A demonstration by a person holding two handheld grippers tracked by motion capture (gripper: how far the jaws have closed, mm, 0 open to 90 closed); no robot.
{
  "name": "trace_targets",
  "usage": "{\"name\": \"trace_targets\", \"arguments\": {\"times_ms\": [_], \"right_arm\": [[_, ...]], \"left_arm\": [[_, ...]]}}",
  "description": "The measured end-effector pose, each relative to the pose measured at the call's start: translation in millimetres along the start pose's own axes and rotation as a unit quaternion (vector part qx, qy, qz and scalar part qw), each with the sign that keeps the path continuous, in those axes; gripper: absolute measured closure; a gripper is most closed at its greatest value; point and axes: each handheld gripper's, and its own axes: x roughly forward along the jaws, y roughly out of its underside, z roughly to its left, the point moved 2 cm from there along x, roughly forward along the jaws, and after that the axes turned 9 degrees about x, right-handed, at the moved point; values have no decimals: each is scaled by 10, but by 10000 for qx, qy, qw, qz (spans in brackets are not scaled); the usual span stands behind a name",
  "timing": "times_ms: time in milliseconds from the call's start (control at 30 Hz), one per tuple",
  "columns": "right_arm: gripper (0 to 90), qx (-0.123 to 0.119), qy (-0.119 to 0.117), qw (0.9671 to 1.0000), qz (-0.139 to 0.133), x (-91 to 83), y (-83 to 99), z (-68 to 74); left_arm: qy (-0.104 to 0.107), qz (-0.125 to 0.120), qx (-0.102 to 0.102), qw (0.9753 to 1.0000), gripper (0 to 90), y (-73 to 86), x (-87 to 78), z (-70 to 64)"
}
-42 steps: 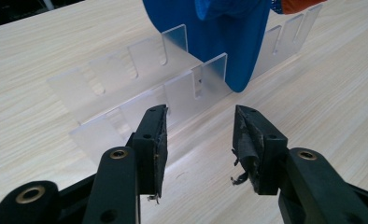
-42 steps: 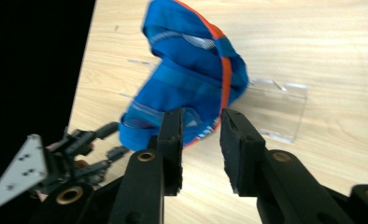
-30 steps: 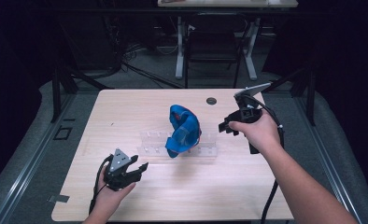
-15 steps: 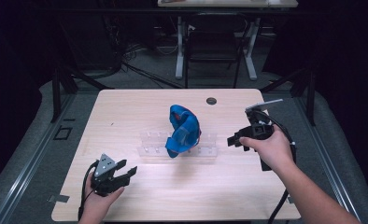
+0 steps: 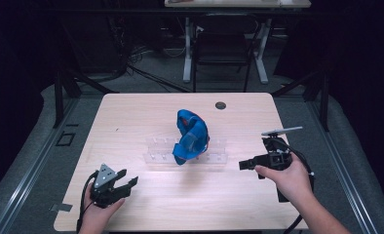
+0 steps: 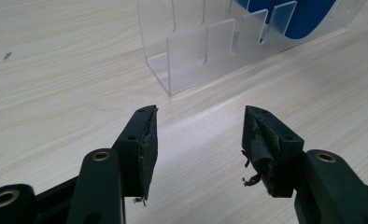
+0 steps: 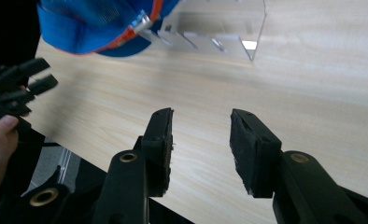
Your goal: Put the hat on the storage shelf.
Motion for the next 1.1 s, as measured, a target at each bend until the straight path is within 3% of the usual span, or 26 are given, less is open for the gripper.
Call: {"name": "trace_targets", "arguments": {"times_ms": [167, 367, 533, 567, 867, 1100], "right_arm": [[575, 29, -39, 10000, -33, 88, 107, -75], [543, -234, -56, 9990, -365, 273, 282, -215], [536, -148, -156, 9985, -508, 383, 369, -330], [529, -150, -130, 9977, -644, 430, 409, -392], [499, -53, -200, 9948, -995, 517, 506, -575], [488, -167, -186, 9921, -1230, 560, 549, -648]], "left_arm": [[-6, 60, -51, 10000, 457, 25, 5, 20], [22, 81, -115, 9999, 455, 54, 19, 15], [47, 91, -137, 9999, 454, 67, 38, 10], [66, 103, -143, 9998, 453, 70, 44, 9], [75, 85, -169, 9998, 451, 83, 66, -1], [90, 83, -173, 9998, 449, 87, 75, -7]]}}
